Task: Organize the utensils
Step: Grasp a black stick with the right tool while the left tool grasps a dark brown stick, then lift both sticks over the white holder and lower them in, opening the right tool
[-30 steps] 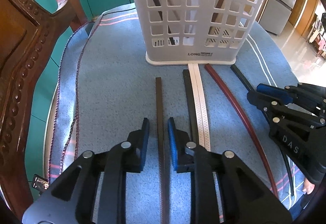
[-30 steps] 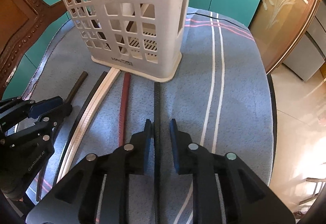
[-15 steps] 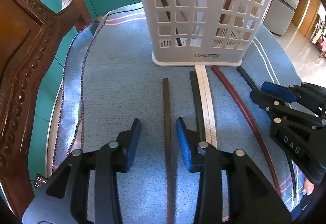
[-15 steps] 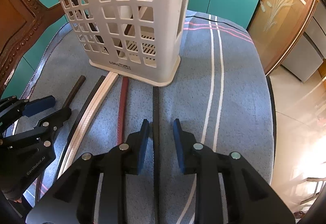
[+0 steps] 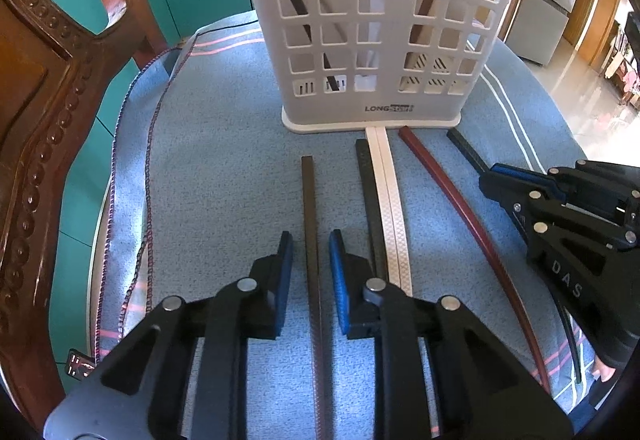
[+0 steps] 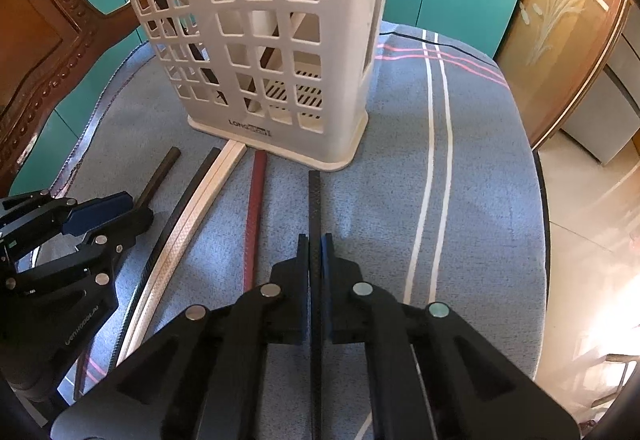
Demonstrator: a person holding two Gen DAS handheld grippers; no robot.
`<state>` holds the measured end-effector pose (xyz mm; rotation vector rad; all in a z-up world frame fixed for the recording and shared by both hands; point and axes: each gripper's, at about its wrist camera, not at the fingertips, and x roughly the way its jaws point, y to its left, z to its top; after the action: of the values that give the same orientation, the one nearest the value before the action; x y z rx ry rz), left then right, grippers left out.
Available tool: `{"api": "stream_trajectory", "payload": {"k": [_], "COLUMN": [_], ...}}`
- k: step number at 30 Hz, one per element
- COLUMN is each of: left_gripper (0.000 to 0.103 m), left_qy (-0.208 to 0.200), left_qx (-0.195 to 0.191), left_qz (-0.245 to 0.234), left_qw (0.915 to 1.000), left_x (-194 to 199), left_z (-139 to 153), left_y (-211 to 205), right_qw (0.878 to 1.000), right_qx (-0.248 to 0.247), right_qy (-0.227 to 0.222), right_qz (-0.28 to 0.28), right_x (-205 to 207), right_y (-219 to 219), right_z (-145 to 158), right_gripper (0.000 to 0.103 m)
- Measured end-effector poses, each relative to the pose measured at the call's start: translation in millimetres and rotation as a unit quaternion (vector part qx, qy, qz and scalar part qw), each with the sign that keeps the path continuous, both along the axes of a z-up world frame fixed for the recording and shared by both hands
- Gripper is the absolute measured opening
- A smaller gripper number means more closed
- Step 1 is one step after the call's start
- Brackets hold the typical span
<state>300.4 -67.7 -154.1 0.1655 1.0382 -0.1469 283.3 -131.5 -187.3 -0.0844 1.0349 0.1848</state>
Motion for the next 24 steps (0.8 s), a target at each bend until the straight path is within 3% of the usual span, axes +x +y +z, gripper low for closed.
{"api": "stream_trajectory", "payload": {"k": [2, 5, 8, 14, 20, 24], "left_gripper": [0.019, 0.008, 0.007, 0.007, 0.007, 0.007], "left_qy": [0.001, 0.006, -0.006, -0.07, -0.154, -0.226], "left_qx": [-0.001, -0.012, -0.023, -0.088, -0.16, -0.166], "left_qz": [-0.001, -0.007, -0.001, -0.007, -0.047, -0.061], "left_qw": [1.0, 0.9999, 0.9997, 0.9937, 0.9739, 0.9579], "left_x": [0, -2, -5, -26, -62, -83], "left_z": [0, 1, 7, 61, 139, 190], "left_y": [0, 0, 5, 24, 34, 36], "right_qw": [1.0, 1.0, 1.0, 0.994, 0.97, 0.952], "right_qx": [-0.002, 0.004, 0.023, 0.084, 0.18, 0.222], "right_qy": [0.0, 0.001, 0.0, -0.047, -0.145, -0.198], "right_qz": [0.001, 0.0, 0.006, 0.045, 0.077, 0.078], "right_x": [1, 4, 3, -21, -62, -75], "right_y": [-1, -3, -7, -26, -59, -78], "right_z": [0, 0, 7, 56, 137, 182], "right_gripper": [0.007, 0.007, 0.006, 0.006, 0.007, 0.007]}}
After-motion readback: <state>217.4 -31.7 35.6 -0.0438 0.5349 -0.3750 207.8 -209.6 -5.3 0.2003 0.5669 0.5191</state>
